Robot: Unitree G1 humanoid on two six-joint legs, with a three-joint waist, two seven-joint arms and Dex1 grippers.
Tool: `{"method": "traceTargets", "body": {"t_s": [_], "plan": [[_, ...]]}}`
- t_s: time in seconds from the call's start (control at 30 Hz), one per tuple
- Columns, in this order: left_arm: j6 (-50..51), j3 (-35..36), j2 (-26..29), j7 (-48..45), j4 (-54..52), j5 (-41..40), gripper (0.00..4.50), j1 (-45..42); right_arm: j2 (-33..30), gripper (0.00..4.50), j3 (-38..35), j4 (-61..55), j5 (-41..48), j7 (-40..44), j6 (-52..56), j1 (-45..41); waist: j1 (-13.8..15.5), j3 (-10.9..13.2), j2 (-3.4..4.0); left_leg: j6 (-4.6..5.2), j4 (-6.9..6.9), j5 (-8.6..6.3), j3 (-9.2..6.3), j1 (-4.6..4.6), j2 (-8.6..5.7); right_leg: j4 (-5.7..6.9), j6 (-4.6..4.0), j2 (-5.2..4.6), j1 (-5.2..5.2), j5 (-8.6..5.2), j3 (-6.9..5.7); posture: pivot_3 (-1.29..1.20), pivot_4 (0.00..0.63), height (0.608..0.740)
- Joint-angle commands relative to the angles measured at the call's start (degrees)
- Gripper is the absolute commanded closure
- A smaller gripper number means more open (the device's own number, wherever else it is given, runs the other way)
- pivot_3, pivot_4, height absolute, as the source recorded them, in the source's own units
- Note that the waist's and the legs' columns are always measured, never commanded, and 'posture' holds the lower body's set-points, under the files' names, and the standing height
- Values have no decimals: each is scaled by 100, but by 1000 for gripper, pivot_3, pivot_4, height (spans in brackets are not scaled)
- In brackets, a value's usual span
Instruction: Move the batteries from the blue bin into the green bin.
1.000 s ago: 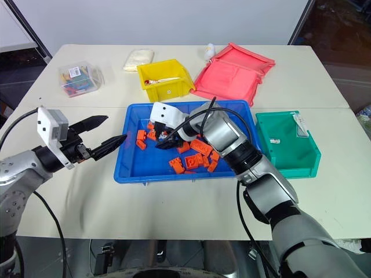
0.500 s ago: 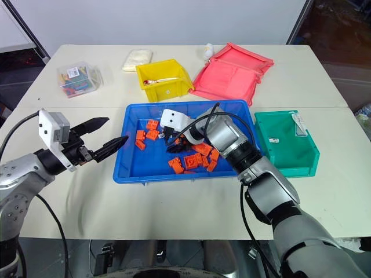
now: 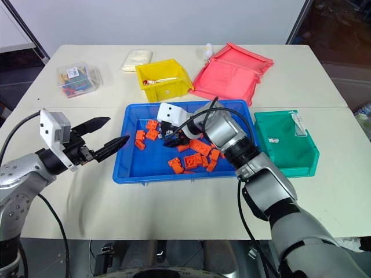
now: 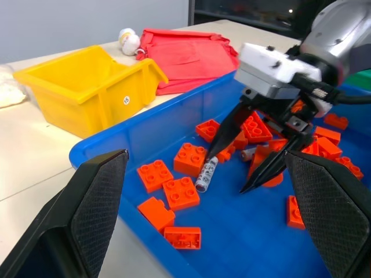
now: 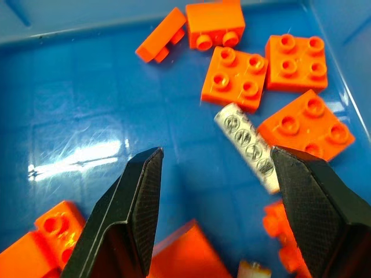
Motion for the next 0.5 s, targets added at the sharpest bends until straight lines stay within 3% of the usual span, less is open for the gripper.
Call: {"method": "traceTargets", "body": {"t_s": [0.03,0.4,0.5], "plan": [[-97,20,-12,41,-211,-8,0,-30,184,1472,58,541,-196,-79,-494,-224,2,0,0,0,0,0,0,0,0,0,0,0,0,0,0,0,150,740],[-125,74,-33,112,-311,1,0,129,493,1472,139,1878,-576,113,-1392,-554,-5,0,0,0,0,0,1,5,0,0,0,-1,5,0,0,0,150,740],[-153,73,-34,93,-283,15,0,137,537,2384,207,2126,-677,326,-1573,-675,-2,0,0,0,0,0,0,6,0,0,0,-1,6,0,0,0,150,740]]}}
